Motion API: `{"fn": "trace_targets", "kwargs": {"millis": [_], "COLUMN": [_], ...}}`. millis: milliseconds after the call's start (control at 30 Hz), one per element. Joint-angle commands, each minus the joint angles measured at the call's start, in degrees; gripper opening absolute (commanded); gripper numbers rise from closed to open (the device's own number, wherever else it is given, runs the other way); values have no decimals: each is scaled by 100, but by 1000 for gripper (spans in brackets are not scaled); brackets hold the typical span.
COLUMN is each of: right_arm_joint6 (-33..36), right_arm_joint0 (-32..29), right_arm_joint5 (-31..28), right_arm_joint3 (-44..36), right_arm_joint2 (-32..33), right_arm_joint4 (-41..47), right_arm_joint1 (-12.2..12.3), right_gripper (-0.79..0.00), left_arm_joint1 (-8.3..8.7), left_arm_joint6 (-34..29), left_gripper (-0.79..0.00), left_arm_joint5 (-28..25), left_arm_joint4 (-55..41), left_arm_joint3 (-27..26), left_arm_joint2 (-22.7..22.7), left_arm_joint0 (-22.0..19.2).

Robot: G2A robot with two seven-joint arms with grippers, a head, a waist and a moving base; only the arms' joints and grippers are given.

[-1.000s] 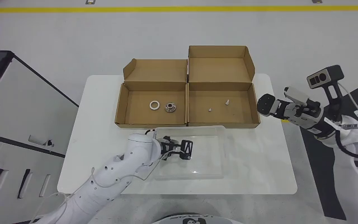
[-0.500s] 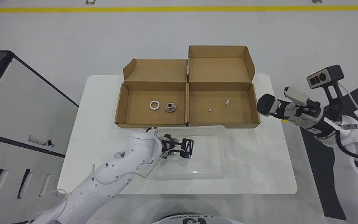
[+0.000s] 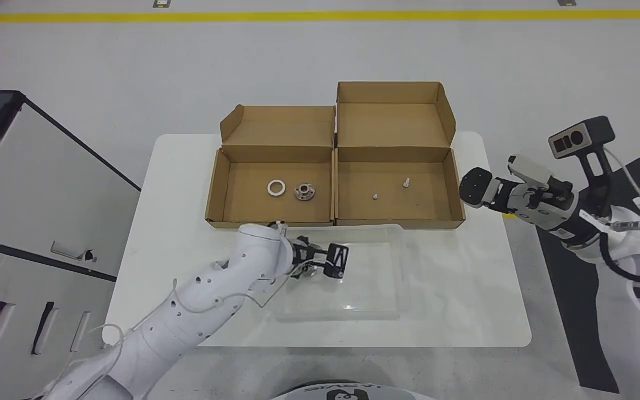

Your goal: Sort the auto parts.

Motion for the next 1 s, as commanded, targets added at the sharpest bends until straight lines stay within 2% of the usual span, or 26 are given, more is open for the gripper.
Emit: {"fn": "trace_targets", "kwargs": {"millis": [0, 333, 967], "right_arm_joint6": [0, 0, 0], "right_arm_joint0": [0, 0, 0], "right_arm_joint5": [0, 0, 0], "right_arm_joint3": [0, 0, 0], "right_arm_joint2": [0, 0, 0], "right_arm_joint4": [0, 0, 0], "right_arm_joint1": [0, 0, 0], "right_gripper": [0, 0, 0], "left_arm_joint1": [25, 167, 506], "left_arm_joint6": [-16, -100, -394], "left_gripper": [-446, -468, -508], "left_arm_joint5": [17, 100, 394], "left_arm_joint4": [-83, -491, -1277], "left_arm_joint3": [21, 224, 206], "left_arm_joint2": [57, 423, 1088], "left_arm_joint0": [-54, -439, -957]}}
